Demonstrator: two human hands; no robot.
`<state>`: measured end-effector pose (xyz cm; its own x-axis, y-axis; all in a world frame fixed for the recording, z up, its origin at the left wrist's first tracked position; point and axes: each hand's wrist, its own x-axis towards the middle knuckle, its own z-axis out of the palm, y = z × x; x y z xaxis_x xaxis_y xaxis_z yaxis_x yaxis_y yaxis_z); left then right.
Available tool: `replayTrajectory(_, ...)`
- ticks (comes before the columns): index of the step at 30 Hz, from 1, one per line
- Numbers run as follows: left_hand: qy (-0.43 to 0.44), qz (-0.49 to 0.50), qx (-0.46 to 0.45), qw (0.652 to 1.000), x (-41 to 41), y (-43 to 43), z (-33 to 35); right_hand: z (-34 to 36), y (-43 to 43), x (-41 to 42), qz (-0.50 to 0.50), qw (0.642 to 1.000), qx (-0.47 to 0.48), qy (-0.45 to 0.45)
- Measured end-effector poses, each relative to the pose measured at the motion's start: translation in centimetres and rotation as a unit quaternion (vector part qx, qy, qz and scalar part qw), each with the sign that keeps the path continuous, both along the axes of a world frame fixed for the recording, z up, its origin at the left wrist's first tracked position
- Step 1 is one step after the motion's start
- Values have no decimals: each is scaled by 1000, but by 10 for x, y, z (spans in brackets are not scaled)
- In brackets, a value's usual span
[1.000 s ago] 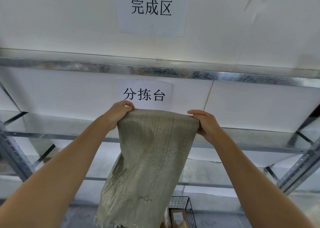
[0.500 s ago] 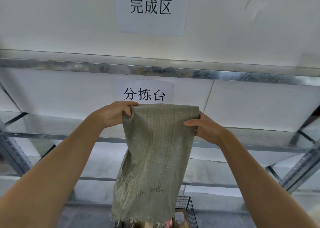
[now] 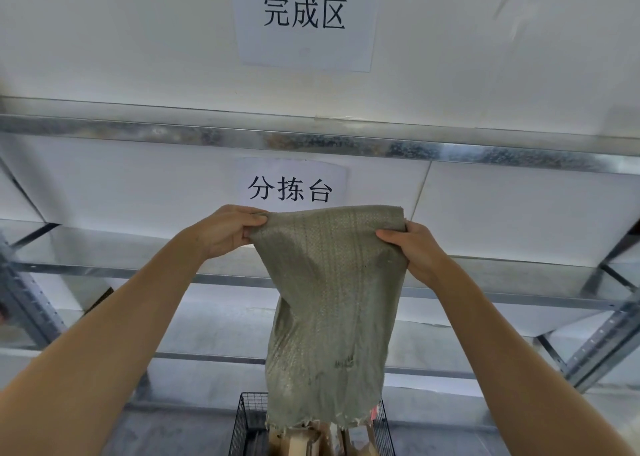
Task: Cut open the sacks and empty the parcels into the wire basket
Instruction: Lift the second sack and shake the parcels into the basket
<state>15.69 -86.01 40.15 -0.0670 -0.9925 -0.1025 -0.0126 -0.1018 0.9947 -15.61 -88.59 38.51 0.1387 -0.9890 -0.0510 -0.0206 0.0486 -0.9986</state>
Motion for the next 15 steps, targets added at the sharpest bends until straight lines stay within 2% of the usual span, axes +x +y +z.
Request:
replayTrajectory(2, 9, 13, -12, 1000, -1, -1, -2, -2, 0, 1, -32, 999, -12, 7)
replayTrajectory(5, 9, -32, -6, 999, -5, 1, 0, -4, -2, 2, -80, 997, -10, 0)
replayTrajectory(7, -55, -70, 8, 996, -11, 4, 3, -5, -1, 4, -99, 995, -10, -5)
replayTrajectory(10, -273, -58, -17, 960, -21, 6, 2, -4, 2, 7, -117, 993, -27, -7)
replayTrajectory(11, -318, -43, -27, 947, -22, 5, 0, -4, 2, 7, -118, 992, -32, -8)
replayTrajectory(13, -331, -13, -31, 943, -22, 3, -3, -4, 4, 6, -120, 992, -38, -9)
replayTrajectory(15, -297, 5, -22, 955, -20, 1, -4, -4, 3, 3, -123, 991, -45, -4)
